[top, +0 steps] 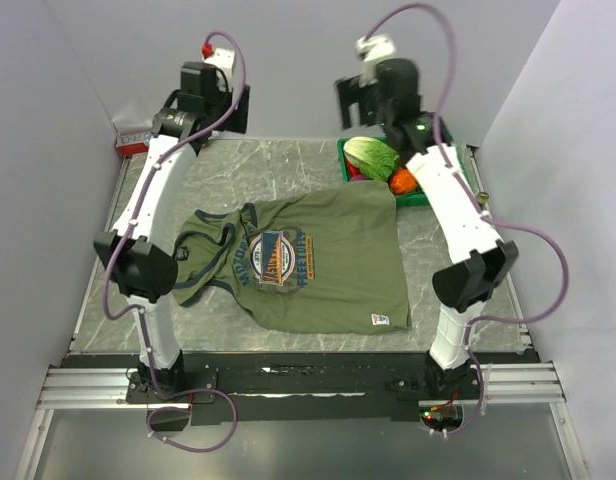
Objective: Remove the brooch from the garment
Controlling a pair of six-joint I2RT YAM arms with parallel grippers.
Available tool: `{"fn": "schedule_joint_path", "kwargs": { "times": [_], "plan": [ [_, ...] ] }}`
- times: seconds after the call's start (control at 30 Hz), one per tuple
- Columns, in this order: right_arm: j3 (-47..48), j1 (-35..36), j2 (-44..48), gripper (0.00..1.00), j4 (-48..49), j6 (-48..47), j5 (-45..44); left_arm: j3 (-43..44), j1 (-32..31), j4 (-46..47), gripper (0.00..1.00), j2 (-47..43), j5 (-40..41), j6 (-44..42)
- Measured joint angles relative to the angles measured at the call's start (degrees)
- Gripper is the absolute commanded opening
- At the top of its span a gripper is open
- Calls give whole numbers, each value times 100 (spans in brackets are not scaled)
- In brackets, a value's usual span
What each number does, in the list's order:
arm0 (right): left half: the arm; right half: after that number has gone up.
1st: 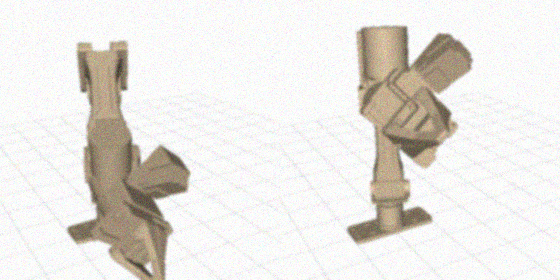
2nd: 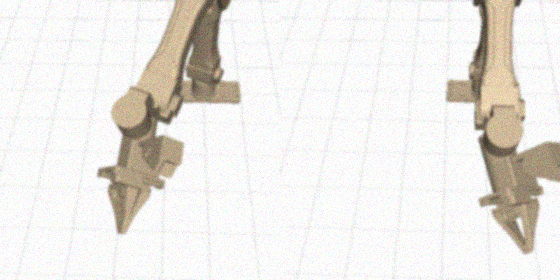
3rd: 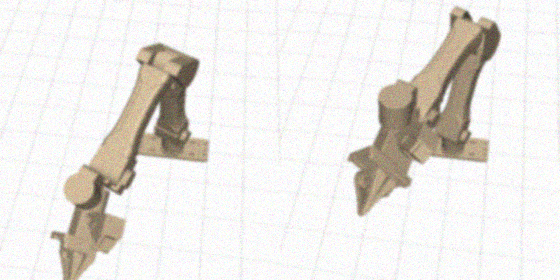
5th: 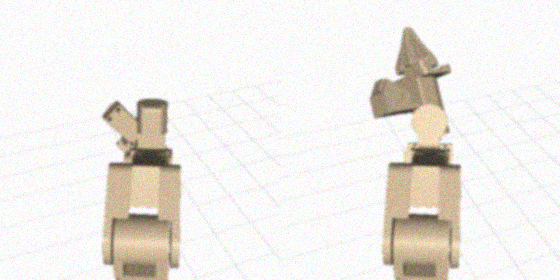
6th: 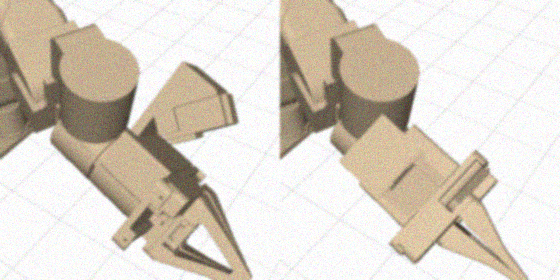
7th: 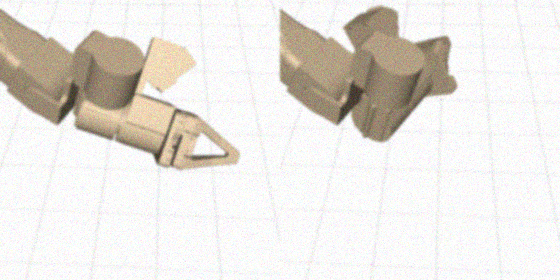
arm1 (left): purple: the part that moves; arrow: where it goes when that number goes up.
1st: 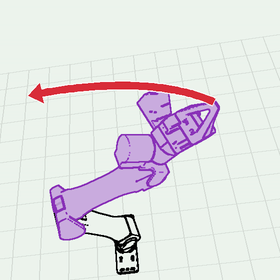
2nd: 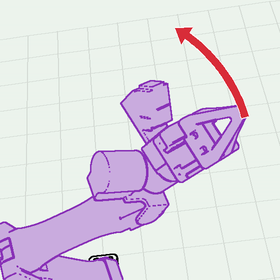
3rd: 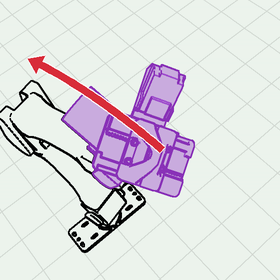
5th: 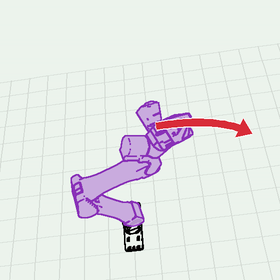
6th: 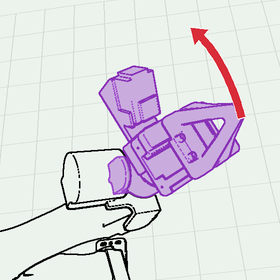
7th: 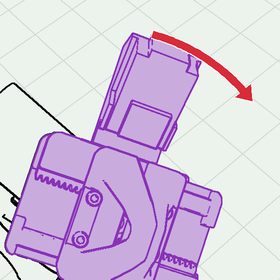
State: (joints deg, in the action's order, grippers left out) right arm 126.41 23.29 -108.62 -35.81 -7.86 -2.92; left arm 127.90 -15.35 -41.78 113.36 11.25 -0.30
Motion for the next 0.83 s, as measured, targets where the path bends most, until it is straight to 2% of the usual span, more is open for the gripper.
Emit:
{"fn": "schedule_joint_path", "kwargs": {
  "times": [0.17, 0.3, 0.43, 0.53, 0.83],
  "plan": [
    [26, -160, 520, 100, 494, 50, -1620, -610, 74, 1086, 96, -647, -656, 129],
    [-286, -188, 931, 100, 780, 50, -2184, -1344, 251, 2157, 96, -1117, -968, 634],
    [-511, -197, 1226, 100, 780, 109, -2341, -2468, 487, 3357, 97, -1628, -1012, 857],
    [-586, -197, 1283, 100, 772, 212, -2365, -3047, 546, 3904, 96, -1836, -1043, 772],
    [-354, -195, 1202, 100, 763, 396, -2420, -3292, 476, 4334, 97, -1897, -811, 507]
  ]
}}
